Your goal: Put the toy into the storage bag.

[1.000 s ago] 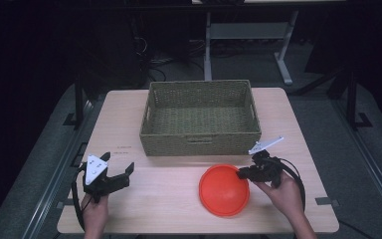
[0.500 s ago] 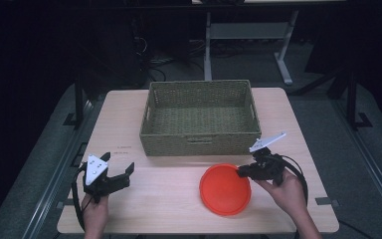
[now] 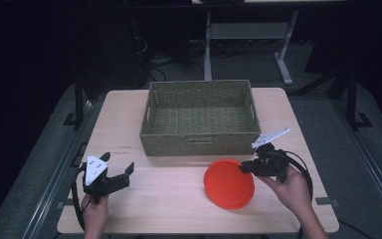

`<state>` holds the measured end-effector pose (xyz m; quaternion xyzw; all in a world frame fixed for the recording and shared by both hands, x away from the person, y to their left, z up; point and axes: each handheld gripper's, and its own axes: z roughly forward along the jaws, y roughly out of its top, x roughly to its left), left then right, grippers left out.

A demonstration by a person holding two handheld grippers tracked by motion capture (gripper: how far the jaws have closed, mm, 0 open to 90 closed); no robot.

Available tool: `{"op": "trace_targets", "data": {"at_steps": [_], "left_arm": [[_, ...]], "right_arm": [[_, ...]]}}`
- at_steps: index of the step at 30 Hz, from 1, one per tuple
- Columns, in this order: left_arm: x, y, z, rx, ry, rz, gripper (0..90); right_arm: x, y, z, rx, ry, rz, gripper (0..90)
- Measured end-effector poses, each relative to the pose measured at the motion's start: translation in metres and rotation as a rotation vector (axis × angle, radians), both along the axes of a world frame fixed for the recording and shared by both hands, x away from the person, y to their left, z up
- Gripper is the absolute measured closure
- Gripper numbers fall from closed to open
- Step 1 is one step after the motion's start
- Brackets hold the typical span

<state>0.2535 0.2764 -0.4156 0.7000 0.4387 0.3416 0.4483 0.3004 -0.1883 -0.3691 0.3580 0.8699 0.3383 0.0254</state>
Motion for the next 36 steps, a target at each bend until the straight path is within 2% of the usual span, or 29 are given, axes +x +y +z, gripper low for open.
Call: {"op": "trace_targets", "data": {"at_steps": [14,36], "left_arm": [[0.000,0.000,0.000,0.003,0.000,0.001,12.7],[0.000,0.001,0.000,0.007,0.000,0.002,12.8]], "right_arm": [[0.000,0.001,0.023,-0.027,-0.044,0.005,82.1],[0.011,0.004,0.054,-0.060,-0.070,0.003,82.1]]}}
